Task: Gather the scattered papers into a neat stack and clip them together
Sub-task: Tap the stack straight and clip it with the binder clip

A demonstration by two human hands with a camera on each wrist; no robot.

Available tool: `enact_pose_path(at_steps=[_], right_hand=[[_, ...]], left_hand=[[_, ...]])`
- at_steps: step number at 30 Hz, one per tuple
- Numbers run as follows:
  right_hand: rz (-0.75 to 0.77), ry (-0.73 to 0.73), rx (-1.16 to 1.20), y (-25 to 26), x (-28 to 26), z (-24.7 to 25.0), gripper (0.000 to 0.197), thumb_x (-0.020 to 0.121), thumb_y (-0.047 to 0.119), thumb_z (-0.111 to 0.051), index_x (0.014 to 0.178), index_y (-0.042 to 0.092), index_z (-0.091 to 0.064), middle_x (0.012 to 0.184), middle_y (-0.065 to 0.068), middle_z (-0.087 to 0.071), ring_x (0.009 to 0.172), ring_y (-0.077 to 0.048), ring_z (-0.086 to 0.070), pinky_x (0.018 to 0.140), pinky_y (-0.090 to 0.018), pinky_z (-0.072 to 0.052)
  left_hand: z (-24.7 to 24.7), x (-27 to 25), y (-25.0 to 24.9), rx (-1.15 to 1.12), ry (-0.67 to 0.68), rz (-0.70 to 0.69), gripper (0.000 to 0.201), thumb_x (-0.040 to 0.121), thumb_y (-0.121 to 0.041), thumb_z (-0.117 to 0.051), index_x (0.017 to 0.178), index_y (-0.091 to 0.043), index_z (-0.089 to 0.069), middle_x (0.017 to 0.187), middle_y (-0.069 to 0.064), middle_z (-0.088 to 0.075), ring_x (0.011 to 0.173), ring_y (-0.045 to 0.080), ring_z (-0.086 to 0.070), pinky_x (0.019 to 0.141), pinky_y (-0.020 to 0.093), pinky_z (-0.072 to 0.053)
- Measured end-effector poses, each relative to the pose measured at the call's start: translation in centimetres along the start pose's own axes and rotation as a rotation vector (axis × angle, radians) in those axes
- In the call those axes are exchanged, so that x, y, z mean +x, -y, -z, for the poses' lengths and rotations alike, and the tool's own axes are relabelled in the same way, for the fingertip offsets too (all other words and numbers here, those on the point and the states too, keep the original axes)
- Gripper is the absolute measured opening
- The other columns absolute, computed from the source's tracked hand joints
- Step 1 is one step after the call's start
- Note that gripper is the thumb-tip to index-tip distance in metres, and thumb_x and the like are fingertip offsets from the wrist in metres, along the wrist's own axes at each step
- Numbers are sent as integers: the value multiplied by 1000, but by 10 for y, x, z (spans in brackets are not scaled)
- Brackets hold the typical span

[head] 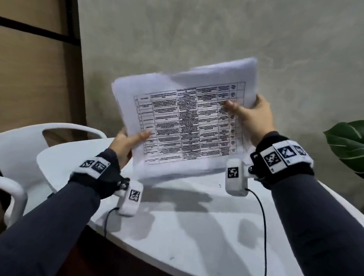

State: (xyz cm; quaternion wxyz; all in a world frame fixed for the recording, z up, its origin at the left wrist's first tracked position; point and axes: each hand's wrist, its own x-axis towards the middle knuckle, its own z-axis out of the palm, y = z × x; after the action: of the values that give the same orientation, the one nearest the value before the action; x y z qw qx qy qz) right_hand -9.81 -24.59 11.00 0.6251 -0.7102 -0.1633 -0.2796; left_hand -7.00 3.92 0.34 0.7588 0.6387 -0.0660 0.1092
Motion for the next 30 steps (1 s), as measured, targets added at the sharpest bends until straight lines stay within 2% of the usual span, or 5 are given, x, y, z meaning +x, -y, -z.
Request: enact_pose_path(at_steps=[5,12,19,27,30], right_hand=[[-96,-87,160,-24,-13,11,43,71,20,-76,109,10,-59,96,2,-71,84,-10,-71,79,-25,-58],[-268,-72,96,-74,-52,30,69,49,44,-88,105,10,-65,93,0,-74,94,-25,-69,87,-37,-56],[-327,-112,97,-95,-57,24,17,81,-2,-65,86,14,-62,79,2,-72,73,-12,-70,84,-39,-53],[-201,-175,133,-85,-57,18,24,75,42,-70,88,22,-66,80,10,-75,81,-8,-69,83,-30,-56],[-344,-45,6,-100,-69,21,21,76,34,-74,86,18,-66,91,-4,-71,95,-30,-66,91,-43,-52]], left_hand=[[-28,10,-37,61,-62,-146,16,75,-8,-74,84,-10,-61,70,-6,-74,80,16,-67,90,32,-51],[-14,5,2,147,196,56,97,25,-26,-93,113,-3,-62,103,9,-70,86,20,-70,84,34,-57],[-24,3,10,185,78,44,25,73,13,-67,87,-7,-63,64,-8,-74,78,22,-70,95,47,-50],[-36,-3,-16,208,-44,-155,85,38,-79,-67,95,-17,-68,96,4,-70,97,25,-66,93,38,-50],[-28,-10,5,273,109,26,88,42,-58,-83,111,-8,-63,111,8,-69,104,25,-65,99,41,-48]])
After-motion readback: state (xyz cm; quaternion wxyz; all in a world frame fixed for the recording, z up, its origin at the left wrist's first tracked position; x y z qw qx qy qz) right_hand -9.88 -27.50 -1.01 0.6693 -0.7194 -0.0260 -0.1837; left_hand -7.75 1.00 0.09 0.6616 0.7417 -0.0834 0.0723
